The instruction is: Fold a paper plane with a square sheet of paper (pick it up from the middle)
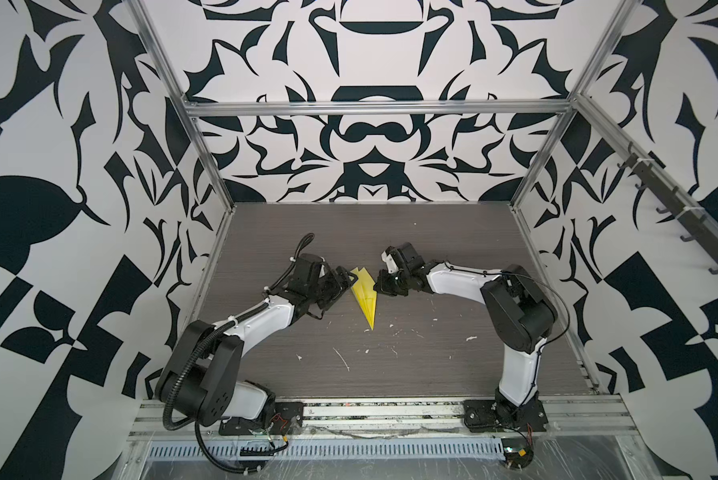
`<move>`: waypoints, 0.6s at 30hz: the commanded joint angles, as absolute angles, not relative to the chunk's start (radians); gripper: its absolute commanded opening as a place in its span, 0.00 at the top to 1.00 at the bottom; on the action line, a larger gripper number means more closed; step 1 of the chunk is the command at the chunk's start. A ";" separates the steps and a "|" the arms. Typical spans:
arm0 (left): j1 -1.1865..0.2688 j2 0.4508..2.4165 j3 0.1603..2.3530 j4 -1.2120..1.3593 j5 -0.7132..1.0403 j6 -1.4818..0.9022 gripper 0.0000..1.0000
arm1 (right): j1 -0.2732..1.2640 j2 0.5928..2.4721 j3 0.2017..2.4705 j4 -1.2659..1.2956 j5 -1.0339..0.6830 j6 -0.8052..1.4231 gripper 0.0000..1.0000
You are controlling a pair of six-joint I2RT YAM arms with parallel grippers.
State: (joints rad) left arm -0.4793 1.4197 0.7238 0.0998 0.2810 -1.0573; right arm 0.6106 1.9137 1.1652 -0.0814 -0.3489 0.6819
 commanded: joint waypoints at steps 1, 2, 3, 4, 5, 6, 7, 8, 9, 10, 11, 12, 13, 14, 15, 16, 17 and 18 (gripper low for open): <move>-0.518 1.447 0.793 0.097 0.226 -1.071 0.21 | 0.613 1.834 1.162 -0.034 -0.375 0.683 1.00; -0.527 1.458 0.805 0.091 0.220 -1.077 0.23 | 0.612 1.830 1.162 -0.033 -0.379 0.681 1.00; -0.535 1.469 0.814 0.083 0.214 -1.082 0.25 | 0.614 1.826 1.161 -0.032 -0.380 0.681 1.00; -0.542 1.487 0.831 0.066 0.204 -1.085 0.28 | 0.612 1.824 1.160 -0.034 -0.382 0.679 1.00; -0.549 1.504 0.846 0.043 0.192 -1.089 0.30 | 0.613 1.823 1.160 -0.035 -0.383 0.677 1.00; -0.554 1.520 0.858 0.034 0.189 -1.090 0.32 | 0.612 1.822 1.160 -0.035 -0.388 0.679 1.00; -0.558 1.539 0.871 0.025 0.189 -1.094 0.36 | 0.613 1.823 1.158 -0.032 -0.392 0.680 1.00; -0.561 1.557 0.887 0.008 0.183 -1.099 0.39 | 0.614 1.823 1.157 -0.031 -0.396 0.681 1.00; -0.561 1.573 0.902 -0.014 0.177 -1.102 0.41 | 0.614 1.824 1.157 -0.031 -0.396 0.683 1.00; -0.563 1.588 0.920 -0.054 0.156 -1.108 0.43 | 0.614 1.825 1.155 -0.030 -0.397 0.685 1.00; -0.566 1.596 0.931 -0.091 0.128 -1.111 0.44 | 0.613 1.826 1.155 -0.029 -0.396 0.686 1.00; -0.569 1.596 0.938 -0.116 0.103 -1.112 0.44 | 0.614 1.827 1.156 -0.029 -0.397 0.686 1.00; -0.572 1.593 0.941 -0.136 0.081 -1.111 0.45 | 0.613 1.828 1.155 -0.030 -0.395 0.687 1.00; -0.575 1.587 0.940 -0.143 0.063 -1.107 0.45 | 0.613 1.830 1.155 -0.030 -0.394 0.685 1.00; -0.577 1.584 0.938 -0.143 0.056 -1.103 0.44 | 0.613 1.831 1.155 -0.030 -0.394 0.685 1.00; -0.577 1.580 0.933 -0.143 0.053 -1.104 0.43 | 0.613 1.833 1.155 -0.031 -0.393 0.684 1.00; -0.577 1.577 0.929 -0.138 0.053 -1.103 0.41 | 0.612 1.835 1.156 -0.031 -0.395 0.687 1.00; -0.577 1.581 0.925 -0.129 0.058 -1.103 0.41 | 0.613 1.837 1.157 -0.031 -0.396 0.686 1.00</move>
